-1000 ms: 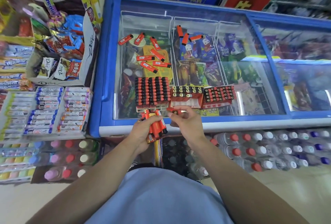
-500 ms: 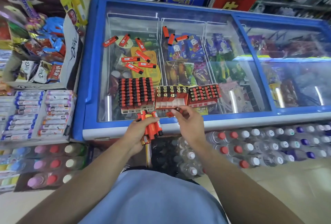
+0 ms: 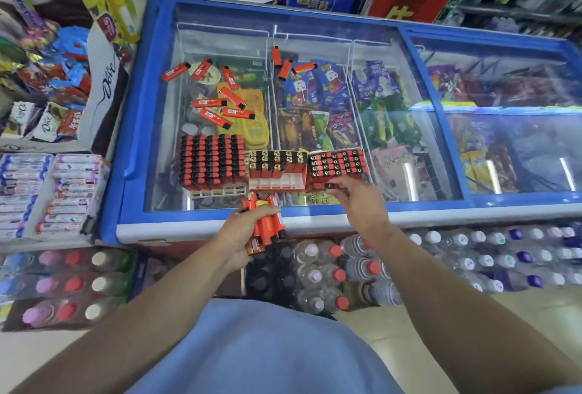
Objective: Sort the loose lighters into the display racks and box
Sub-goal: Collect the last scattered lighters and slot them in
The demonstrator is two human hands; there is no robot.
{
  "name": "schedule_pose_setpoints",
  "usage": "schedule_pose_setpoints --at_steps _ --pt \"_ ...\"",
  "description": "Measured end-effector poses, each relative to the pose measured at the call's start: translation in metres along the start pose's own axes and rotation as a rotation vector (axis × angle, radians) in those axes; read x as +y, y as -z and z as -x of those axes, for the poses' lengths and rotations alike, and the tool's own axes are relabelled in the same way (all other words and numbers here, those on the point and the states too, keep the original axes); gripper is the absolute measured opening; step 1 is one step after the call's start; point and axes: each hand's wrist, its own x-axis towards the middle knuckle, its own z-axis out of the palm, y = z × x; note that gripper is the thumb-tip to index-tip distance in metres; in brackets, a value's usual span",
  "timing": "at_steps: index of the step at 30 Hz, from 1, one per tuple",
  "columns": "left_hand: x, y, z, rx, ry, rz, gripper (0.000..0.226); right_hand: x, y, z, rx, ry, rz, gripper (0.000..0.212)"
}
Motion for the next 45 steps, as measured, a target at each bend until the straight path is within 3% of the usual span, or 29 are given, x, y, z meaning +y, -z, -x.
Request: schedule_pose_setpoints --at_steps 3,8,13,17,21,23,24,26,28,30,34,37,40,45 --pt "-0.003 0.005 0.000 0.020 0.001 0.021 0.048 -0.002 0.002 -0.009 -0.028 0.099 0.061 0.031" --pt "-0.007 0.005 0.003 0.029 -0.023 0.088 0.037 -0.001 0.000 -0.020 -0.054 0.249 0.148 0.030" --pt "-0.010 0.004 0.003 0.047 -0.020 0.113 0.044 0.007 -0.013 -0.020 0.033 0.298 0.215 0.027" --pt "-0.008 0.006 0.003 0.038 -0.021 0.111 0.040 0.005 -0.019 -0.016 0.197 0.136 0.095 0.013" --pt "-0.006 0.009 0.003 0.031 -0.023 0.103 0.043 -0.015 -0.022 -0.013 0.138 0.048 0.081 0.017" --pt "-0.005 0.011 0.002 0.033 -0.028 0.108 0.046 -0.041 -0.018 -0.005 0.144 0.062 -0.084 0.022" --pt "-0.004 0.011 0.002 0.040 -0.029 0.109 0.047 -0.056 -0.014 0.001 0.088 0.063 -0.232 0.023" --pt "-0.003 0.013 -0.001 0.051 -0.032 0.115 0.044 -0.085 -0.009 0.015 -0.190 0.011 -0.503 0.028" --pt "-0.002 0.016 -0.002 0.040 -0.030 0.136 0.035 -0.101 -0.013 0.026 -0.418 0.019 -0.491 0.040" --pt "-0.001 0.019 -0.004 0.024 -0.029 0.161 0.030 -0.106 -0.022 0.032 -0.464 0.046 -0.417 0.044" --pt "-0.001 0.023 -0.006 0.035 -0.027 0.137 0.036 -0.106 -0.031 0.034 -0.383 -0.117 -0.633 0.033" --pt "-0.002 0.025 -0.008 0.082 -0.003 0.096 0.044 -0.092 -0.029 0.032 -0.201 -0.388 -0.735 0.015" --pt "-0.001 0.023 -0.008 0.054 0.032 0.098 0.044 -0.073 -0.025 0.032 -0.045 -0.585 -0.885 0.010" --pt "0.000 0.025 -0.009 0.009 0.047 0.148 0.044 -0.072 -0.030 0.025 -0.003 -0.513 -0.911 0.011"
